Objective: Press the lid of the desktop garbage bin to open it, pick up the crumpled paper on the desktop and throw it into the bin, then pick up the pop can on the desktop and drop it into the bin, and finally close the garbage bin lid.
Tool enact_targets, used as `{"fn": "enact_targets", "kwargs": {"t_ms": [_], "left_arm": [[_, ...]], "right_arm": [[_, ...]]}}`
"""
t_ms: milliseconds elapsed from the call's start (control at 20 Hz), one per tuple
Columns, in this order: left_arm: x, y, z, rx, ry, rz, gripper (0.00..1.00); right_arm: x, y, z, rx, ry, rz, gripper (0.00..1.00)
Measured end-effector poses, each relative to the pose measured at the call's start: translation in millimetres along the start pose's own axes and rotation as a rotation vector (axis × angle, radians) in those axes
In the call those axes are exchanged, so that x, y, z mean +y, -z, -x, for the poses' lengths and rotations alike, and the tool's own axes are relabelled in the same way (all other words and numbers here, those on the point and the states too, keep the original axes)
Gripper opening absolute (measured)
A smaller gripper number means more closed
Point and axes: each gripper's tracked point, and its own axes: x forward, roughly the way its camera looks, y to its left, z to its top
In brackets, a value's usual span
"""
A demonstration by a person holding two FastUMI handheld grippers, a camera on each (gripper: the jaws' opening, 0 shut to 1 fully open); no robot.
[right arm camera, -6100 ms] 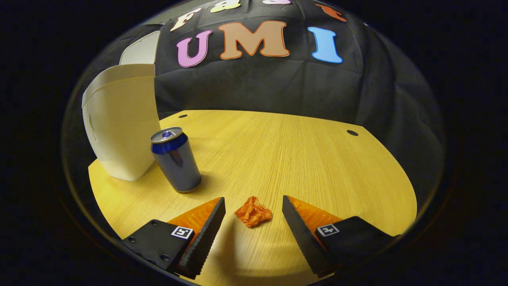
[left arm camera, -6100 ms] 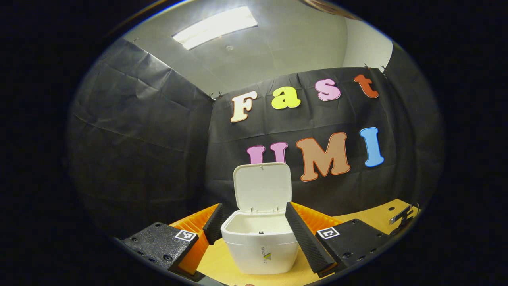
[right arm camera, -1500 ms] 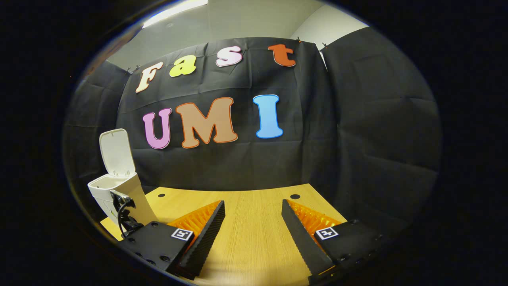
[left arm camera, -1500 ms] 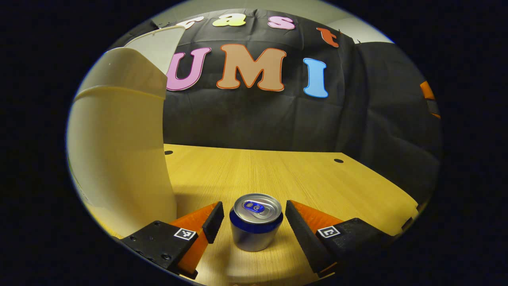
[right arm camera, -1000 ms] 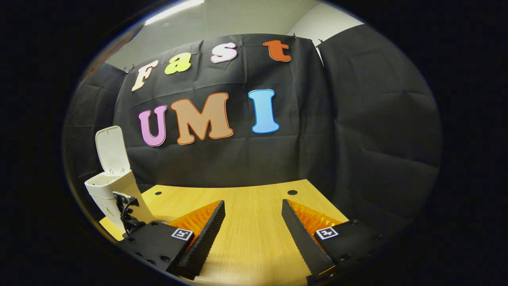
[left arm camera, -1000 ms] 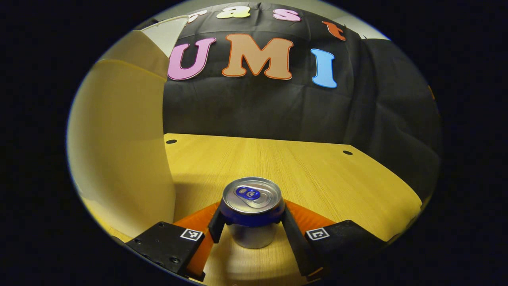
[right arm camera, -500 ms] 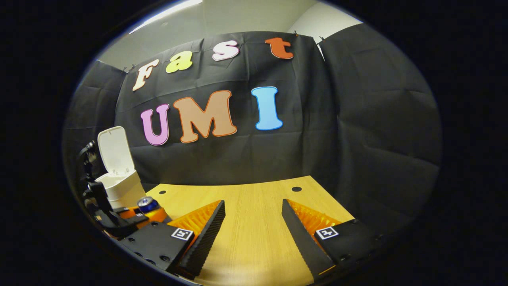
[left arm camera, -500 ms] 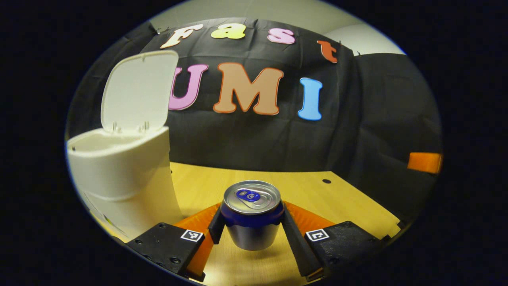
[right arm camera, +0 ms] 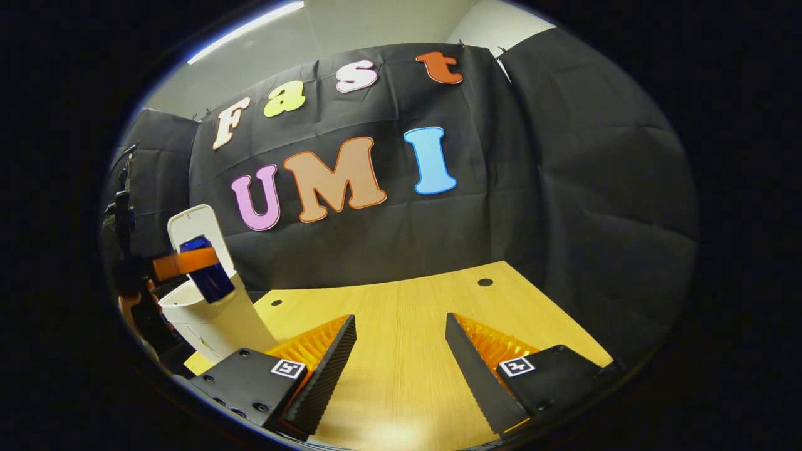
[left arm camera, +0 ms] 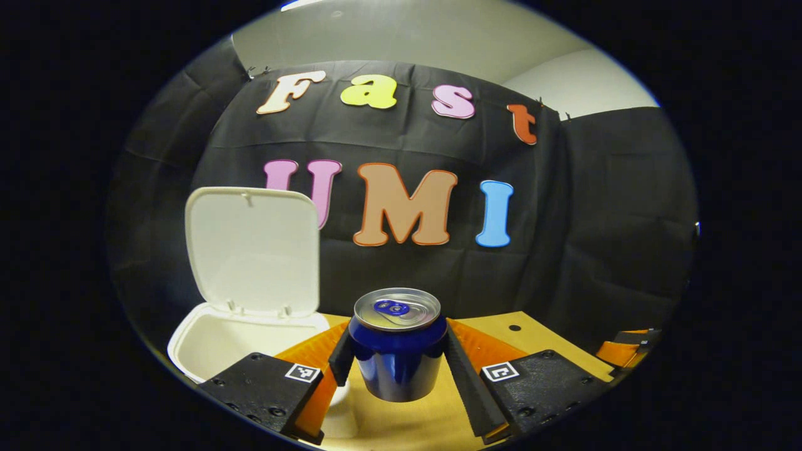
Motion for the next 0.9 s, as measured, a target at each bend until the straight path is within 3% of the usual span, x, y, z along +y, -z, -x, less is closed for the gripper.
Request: {"fn": "enact_targets", "kwargs": {"t_ms": [100, 250, 900], "left_arm": [[21, -10, 0, -0.019, -0.028, 0.026, 0.8], [54, -15, 2, -0.018, -0.086, -0.025, 0.77], [103, 16, 1, 0.044, -0.145, 0.022, 0.78]], "right_arm": [[9, 6, 0, 0.015, -0.006, 0.0, 0.96], [17, 11, -1, 0.026, -0.006, -0.002, 0.96], [44, 20, -15, 0.057, -0.008, 0.0, 0.96]]}}
